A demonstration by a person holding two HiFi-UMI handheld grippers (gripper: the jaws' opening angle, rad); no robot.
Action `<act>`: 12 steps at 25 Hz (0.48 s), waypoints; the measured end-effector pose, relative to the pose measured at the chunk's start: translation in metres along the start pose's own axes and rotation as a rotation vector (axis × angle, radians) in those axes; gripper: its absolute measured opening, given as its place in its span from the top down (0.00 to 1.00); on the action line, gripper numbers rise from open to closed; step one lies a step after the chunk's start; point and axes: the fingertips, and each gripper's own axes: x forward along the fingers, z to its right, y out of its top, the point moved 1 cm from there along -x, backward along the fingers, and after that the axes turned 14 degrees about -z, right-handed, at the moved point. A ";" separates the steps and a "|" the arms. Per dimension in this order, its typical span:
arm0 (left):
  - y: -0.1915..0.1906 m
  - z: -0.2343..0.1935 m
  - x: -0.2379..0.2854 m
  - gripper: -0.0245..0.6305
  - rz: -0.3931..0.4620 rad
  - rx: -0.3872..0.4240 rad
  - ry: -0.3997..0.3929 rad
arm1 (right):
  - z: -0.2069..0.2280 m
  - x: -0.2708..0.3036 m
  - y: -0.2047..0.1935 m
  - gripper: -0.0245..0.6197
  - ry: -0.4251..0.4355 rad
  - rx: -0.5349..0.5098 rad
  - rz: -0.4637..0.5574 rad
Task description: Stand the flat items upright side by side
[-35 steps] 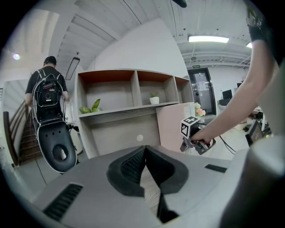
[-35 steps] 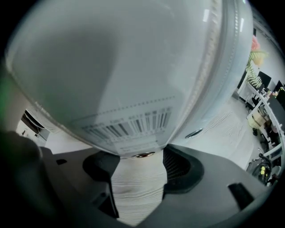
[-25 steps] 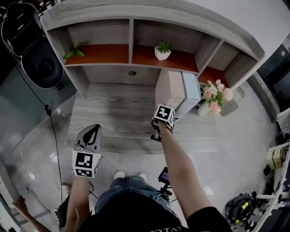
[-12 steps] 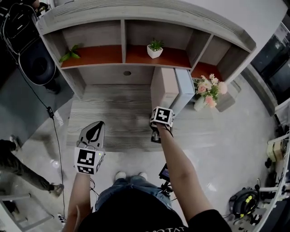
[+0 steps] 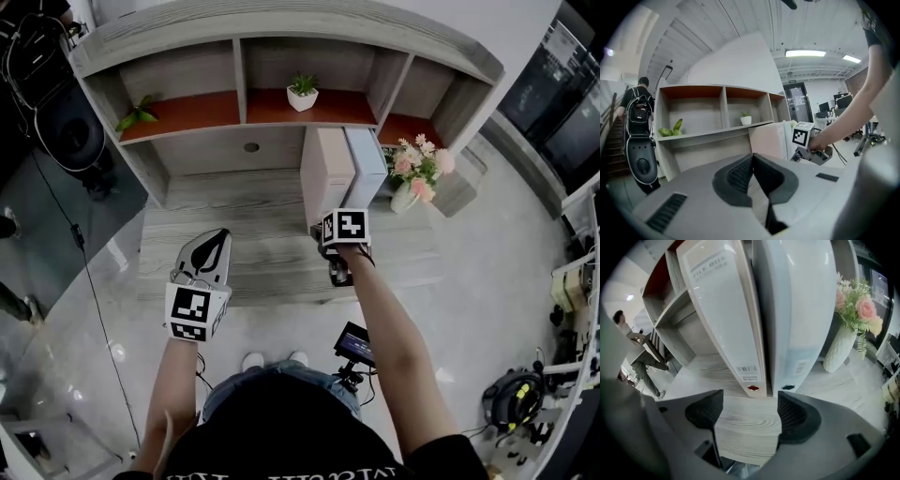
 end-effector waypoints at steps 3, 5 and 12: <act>0.008 0.007 0.004 0.95 0.013 0.011 -0.012 | 0.004 -0.020 -0.002 0.41 0.002 -0.027 0.014; 0.014 0.012 0.008 0.95 0.017 0.027 -0.022 | 0.009 -0.032 -0.003 0.41 -0.003 -0.039 0.027; 0.031 0.023 0.010 0.95 0.053 0.037 -0.053 | 0.019 -0.077 -0.013 0.41 -0.007 -0.066 0.102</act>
